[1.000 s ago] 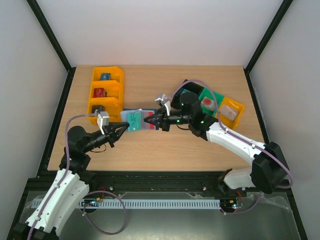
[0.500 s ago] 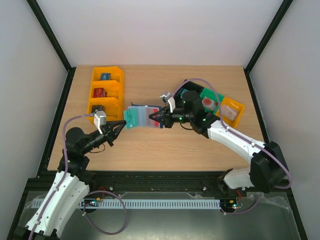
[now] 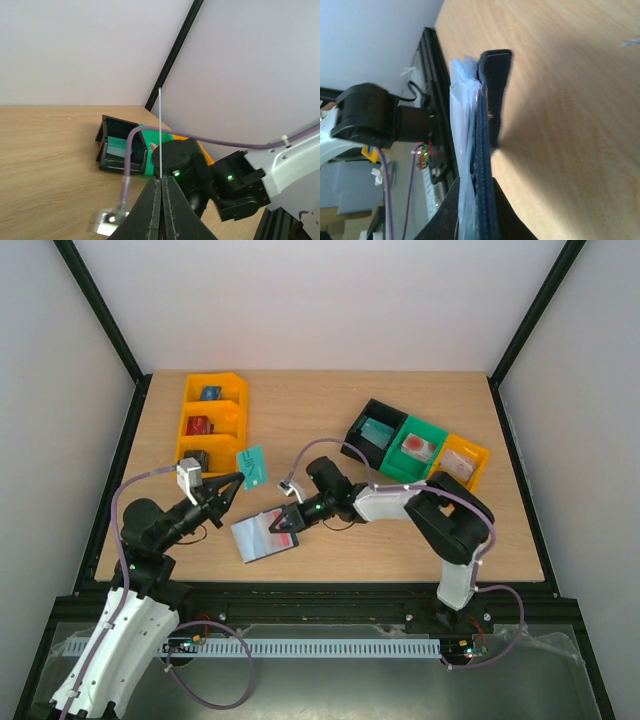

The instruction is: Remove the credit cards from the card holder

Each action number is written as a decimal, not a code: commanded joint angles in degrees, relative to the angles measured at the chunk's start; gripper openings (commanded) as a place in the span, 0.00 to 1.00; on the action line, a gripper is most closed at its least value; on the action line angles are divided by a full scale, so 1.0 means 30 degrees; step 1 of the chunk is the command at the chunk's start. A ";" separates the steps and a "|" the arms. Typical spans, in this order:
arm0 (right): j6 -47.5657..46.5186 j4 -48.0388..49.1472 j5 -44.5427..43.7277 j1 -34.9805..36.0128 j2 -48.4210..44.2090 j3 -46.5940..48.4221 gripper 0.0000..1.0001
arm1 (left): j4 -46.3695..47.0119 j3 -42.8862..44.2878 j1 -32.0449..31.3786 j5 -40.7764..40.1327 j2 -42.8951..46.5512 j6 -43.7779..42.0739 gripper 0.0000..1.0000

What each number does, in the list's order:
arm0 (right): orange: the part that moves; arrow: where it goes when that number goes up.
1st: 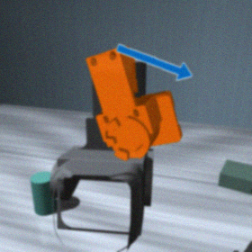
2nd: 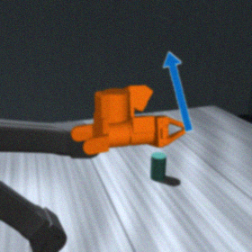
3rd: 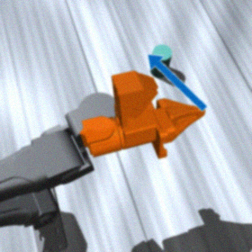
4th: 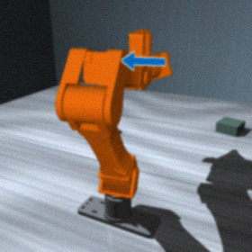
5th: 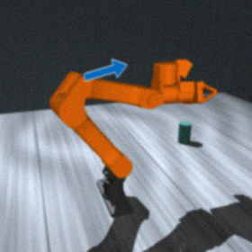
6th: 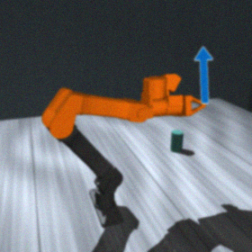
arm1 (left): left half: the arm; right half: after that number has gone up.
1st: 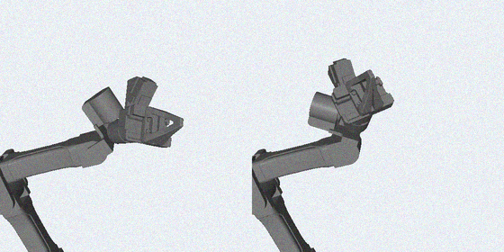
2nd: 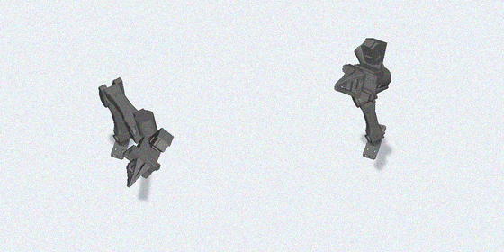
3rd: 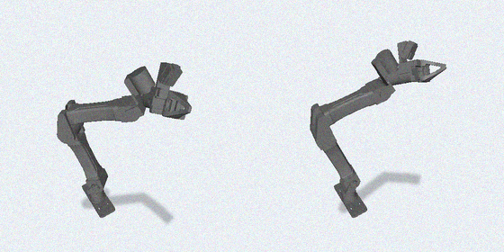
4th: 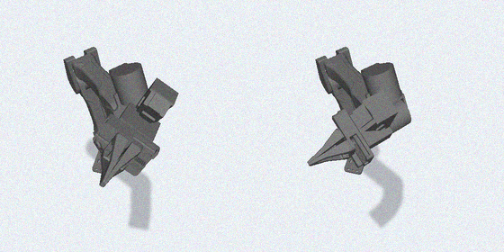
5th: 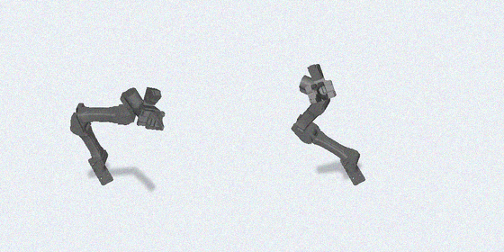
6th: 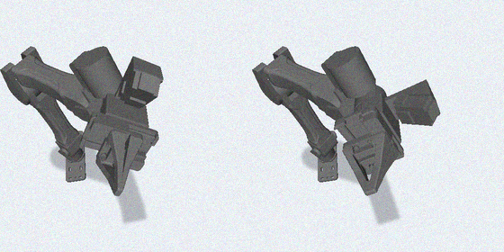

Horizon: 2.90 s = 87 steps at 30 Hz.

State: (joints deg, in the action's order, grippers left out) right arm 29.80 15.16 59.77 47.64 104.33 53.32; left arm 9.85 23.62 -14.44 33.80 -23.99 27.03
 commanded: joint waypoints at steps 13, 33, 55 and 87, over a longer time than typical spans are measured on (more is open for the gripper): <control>-0.3638 -0.9777 -1.4200 -0.0829 -0.5157 0.3963 0.76 | 0.3033 -0.0127 0.0232 0.0926 0.0318 0.1636 0.02; -1.7865 -0.4242 -1.1573 -0.0056 -1.4719 0.3074 0.86 | 0.3056 0.1548 0.0233 0.3433 -0.0559 0.1820 0.02; -5.3475 0.3467 -1.7055 0.3139 -1.2896 0.0281 0.76 | 0.6715 0.2218 0.0353 0.4611 -0.3108 0.8381 0.02; -5.3026 0.4326 -1.6079 0.4877 -1.0655 0.1010 0.02 | 0.6833 0.1668 0.0363 0.5320 -0.2960 0.7727 0.02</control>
State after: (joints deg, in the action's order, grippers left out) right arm -119.87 27.11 10.70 61.36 72.47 54.72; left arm 28.38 29.10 -13.02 47.59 -33.41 50.61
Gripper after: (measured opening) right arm 0.027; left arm 0.028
